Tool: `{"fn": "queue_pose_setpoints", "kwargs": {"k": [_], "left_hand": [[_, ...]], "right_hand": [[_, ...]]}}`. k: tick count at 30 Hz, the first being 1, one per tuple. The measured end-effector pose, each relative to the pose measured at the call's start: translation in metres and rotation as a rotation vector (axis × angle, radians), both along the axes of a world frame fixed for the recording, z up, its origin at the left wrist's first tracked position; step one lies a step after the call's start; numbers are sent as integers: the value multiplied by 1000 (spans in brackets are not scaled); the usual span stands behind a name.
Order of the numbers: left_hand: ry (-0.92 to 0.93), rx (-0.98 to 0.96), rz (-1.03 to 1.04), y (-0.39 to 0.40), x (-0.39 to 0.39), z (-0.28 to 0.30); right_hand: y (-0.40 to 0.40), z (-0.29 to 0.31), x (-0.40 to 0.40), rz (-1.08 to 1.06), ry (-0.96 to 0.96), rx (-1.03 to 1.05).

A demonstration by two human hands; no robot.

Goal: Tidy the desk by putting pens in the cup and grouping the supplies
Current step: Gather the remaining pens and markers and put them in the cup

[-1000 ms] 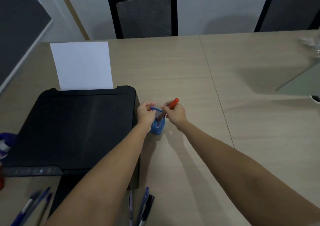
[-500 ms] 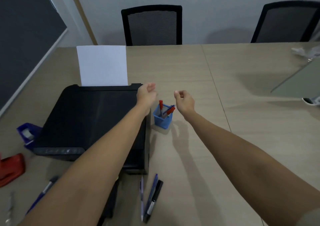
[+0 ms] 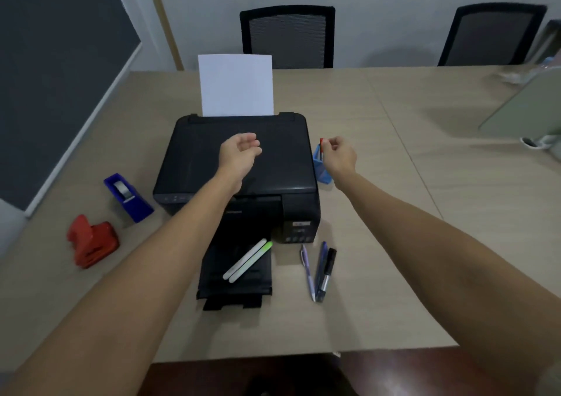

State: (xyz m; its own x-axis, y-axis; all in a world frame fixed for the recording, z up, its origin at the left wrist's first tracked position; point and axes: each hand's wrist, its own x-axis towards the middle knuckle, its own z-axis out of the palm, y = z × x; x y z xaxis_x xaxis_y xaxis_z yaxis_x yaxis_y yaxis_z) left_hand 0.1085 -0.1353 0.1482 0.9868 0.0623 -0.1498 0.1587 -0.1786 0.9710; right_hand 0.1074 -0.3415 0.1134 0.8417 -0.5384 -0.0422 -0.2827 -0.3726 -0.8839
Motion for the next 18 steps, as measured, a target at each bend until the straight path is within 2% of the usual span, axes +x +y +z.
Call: {"fn": "queue_pose_setpoints", "kwargs": {"k": [3, 6, 9, 13, 16, 18], "left_hand": [[13, 9, -11, 32, -23, -15], [33, 12, -86, 51, -49, -32], [56, 153, -198, 64, -73, -64], [106, 539, -335, 77, -91, -122], [170, 679, -468, 78, -98, -151], [150, 815, -534, 77, -99, -160]], "right_hand": [[22, -13, -29, -94, -13, 0], [28, -36, -62, -312, 8, 91], [31, -65, -98, -467, 87, 175], [43, -105, -139, -370, 312, 136], [52, -125, -155, -241, 456, 95], [60, -133, -158, -129, 533, 54]]}}
